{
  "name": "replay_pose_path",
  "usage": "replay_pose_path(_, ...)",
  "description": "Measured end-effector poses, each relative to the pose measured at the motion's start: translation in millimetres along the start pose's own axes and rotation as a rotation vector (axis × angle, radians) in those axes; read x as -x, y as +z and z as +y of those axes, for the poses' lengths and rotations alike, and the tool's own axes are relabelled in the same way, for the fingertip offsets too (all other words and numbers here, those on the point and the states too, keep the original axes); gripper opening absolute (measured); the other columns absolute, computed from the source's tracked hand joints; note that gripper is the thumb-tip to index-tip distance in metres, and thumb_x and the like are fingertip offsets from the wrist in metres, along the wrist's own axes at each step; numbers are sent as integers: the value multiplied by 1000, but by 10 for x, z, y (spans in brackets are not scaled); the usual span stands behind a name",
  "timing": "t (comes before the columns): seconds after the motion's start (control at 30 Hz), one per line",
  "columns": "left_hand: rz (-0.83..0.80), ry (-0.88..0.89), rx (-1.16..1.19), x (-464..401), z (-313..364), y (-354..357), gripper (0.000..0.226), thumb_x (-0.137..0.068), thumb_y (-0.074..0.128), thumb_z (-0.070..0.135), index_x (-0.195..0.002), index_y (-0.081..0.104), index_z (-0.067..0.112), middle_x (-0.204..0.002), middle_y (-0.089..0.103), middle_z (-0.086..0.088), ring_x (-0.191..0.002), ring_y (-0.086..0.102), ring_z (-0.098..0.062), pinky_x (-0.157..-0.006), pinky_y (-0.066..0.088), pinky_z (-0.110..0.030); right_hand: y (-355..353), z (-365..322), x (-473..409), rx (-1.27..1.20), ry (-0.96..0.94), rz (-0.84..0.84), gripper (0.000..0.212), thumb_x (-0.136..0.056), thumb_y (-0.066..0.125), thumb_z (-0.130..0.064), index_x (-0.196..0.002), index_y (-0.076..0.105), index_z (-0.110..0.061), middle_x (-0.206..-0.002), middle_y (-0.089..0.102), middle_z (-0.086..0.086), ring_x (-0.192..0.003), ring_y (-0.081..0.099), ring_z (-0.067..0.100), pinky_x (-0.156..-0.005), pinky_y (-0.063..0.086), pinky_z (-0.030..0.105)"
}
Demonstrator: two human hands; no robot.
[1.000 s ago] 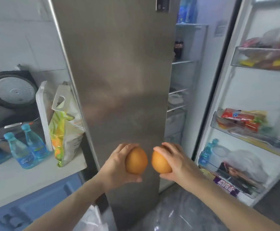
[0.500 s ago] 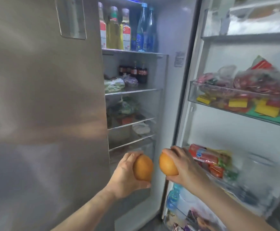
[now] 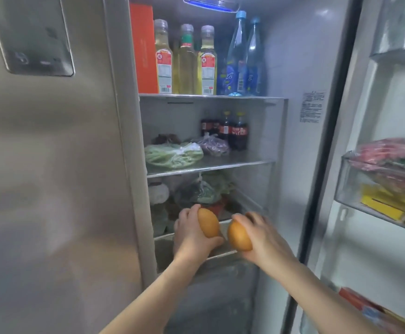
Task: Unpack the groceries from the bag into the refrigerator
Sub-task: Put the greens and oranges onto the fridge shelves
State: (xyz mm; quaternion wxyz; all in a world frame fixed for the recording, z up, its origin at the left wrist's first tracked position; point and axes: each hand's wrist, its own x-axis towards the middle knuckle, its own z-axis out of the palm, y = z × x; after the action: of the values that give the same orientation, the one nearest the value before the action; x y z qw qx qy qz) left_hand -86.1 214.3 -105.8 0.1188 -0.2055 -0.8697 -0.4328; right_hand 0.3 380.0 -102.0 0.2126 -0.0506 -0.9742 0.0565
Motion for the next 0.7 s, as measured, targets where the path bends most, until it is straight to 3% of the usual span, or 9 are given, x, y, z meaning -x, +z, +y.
replay_pose_path(0.1,123,-88,-77,-320,-21,127,99,-59,85,44,-140,32,28,-137,36,3,-124,38,-22,-103,35,-33,115,30,-413,8,-55,-24,90,-67,79,-40,-141,30,-36,-140,34,0,-124,36,25,-97,44,36)
replay_pose_path(0.2,220,-190,-122,-572,-114,213,98,-59,85,42,-140,33,25,-137,38,-4,-123,40,-29,-102,36,-37,261,-3,-806,3,-102,-63,89,-70,77,-41,-142,24,-38,-141,29,-2,-125,31,23,-88,47,37)
replay_pose_path(0.37,262,-366,-202,-867,-321,205,98,-62,82,48,-143,31,22,-140,39,-7,-125,42,-31,-100,38,-38,556,-39,-1374,5,-197,-109,89,-67,77,-39,-139,24,-40,-135,35,0,-123,34,27,-82,52,41)
replay_pose_path(0.57,316,-389,-252,-1064,-452,314,89,-64,79,44,-139,37,20,-134,42,-8,-120,44,-30,-96,37,-34,772,4,-1760,3,-273,-156,92,-69,76,-34,-143,21,-38,-145,30,2,-129,32,30,-90,49,45)
replay_pose_path(0.7,237,-452,-331,-1261,-592,371,93,-67,77,46,-144,26,30,-149,27,-5,-129,36,-30,-103,34,-37,885,0,-1947,-11,-213,-261,90,-74,75,-30,-144,19,-39,-154,17,4,-142,15,35,-101,42,46)
